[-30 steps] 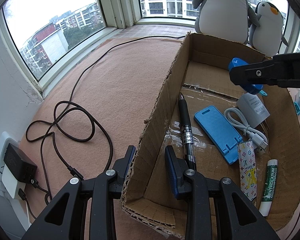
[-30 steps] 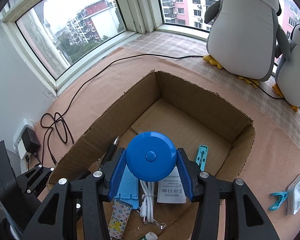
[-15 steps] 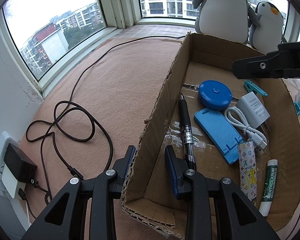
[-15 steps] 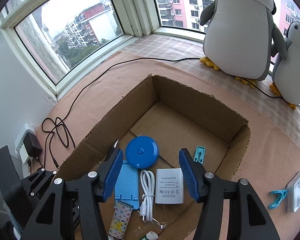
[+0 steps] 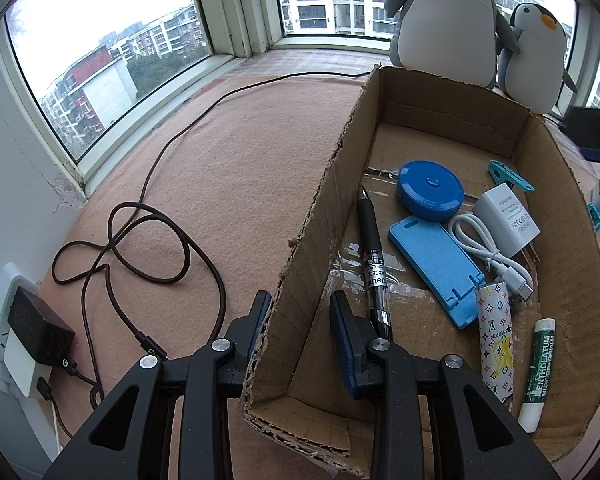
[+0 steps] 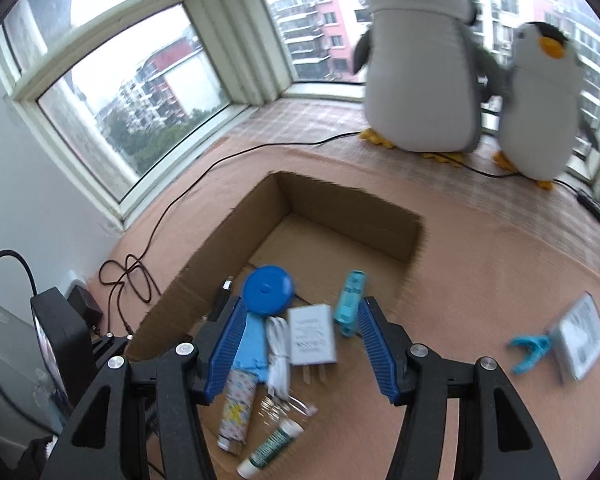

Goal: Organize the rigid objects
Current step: 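Return the right gripper to the pile and grasp the teal clothespin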

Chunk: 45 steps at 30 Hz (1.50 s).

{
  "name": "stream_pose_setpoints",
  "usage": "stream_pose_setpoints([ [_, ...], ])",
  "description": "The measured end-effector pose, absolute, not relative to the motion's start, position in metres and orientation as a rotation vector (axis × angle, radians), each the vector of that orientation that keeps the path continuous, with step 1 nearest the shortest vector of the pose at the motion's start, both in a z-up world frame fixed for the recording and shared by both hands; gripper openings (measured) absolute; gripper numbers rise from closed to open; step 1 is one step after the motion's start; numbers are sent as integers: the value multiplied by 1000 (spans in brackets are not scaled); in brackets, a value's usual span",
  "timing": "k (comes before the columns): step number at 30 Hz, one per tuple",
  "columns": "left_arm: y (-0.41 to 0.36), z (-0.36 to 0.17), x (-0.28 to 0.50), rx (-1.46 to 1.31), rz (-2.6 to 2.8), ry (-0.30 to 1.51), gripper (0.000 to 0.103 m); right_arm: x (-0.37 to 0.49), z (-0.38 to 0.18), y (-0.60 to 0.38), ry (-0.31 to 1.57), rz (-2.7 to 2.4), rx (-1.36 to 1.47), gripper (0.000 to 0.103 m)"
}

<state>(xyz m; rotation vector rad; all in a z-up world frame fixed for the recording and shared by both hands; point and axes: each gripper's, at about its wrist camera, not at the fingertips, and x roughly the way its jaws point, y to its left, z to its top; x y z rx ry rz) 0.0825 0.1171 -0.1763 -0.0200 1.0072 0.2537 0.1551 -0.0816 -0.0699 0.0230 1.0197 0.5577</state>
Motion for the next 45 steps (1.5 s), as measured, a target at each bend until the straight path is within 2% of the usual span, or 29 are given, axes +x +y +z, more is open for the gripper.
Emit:
stream_pose_setpoints([
  [6,116,-176,83,-20,255,1007,32,150,-70,-145,1018,425,167,59],
  [14,116,-176,83,-20,256,1006,32,158,-99,-220,1077,168,374,60],
  [25,116,-176,82,-28,251,1002,32,194,-138,-249,1175,5,547,60],
  [41,119,-176,81,-30,246,1000,32,227,-155,-233,1222,-110,427,59],
  [43,119,-176,81,-31,246,1000,32,229,-156,-231,1221,-112,395,58],
  [45,119,-176,81,-31,246,1000,32,228,-156,-228,1220,-111,357,53],
])
